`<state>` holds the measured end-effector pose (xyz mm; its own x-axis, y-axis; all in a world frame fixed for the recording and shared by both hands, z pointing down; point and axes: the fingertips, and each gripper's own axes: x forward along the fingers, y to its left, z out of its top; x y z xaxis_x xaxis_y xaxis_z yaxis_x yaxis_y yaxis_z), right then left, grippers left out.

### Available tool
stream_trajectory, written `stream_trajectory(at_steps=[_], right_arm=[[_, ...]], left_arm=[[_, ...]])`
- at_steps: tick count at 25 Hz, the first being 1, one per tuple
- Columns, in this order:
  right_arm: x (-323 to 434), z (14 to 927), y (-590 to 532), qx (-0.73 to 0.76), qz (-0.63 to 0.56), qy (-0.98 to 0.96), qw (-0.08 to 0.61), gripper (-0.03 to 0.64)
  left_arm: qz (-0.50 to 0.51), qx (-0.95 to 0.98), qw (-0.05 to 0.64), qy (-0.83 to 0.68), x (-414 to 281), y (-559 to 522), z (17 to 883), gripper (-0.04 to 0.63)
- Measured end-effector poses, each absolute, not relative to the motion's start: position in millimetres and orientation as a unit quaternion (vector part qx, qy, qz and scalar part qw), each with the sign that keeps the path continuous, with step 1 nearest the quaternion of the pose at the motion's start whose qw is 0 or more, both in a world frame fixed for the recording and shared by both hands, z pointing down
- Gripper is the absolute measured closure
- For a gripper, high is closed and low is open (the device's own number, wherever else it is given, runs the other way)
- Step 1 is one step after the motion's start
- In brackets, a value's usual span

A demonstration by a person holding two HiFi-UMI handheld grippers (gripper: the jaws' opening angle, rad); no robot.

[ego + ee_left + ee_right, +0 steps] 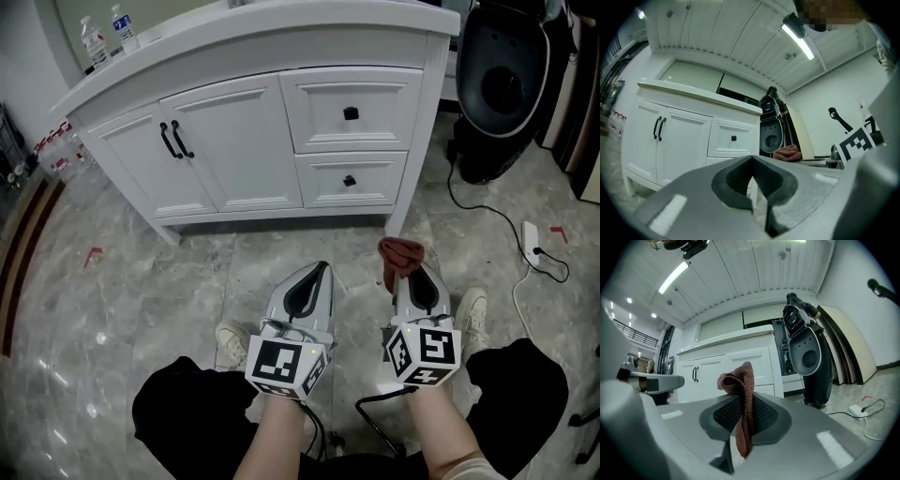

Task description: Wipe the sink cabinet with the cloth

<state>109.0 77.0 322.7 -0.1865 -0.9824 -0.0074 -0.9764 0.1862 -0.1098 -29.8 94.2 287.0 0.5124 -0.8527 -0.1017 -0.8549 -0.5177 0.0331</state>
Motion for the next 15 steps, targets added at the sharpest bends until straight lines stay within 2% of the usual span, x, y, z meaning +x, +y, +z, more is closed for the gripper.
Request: stream_trajectory(at_steps=[15], right_arm=[[111, 313, 118, -0.641, -0.036, 0.766, 0.023, 0.541]], left_arm=[[0.057, -0.876, 0.024, 0.478, -26, 130, 270, 0.595]])
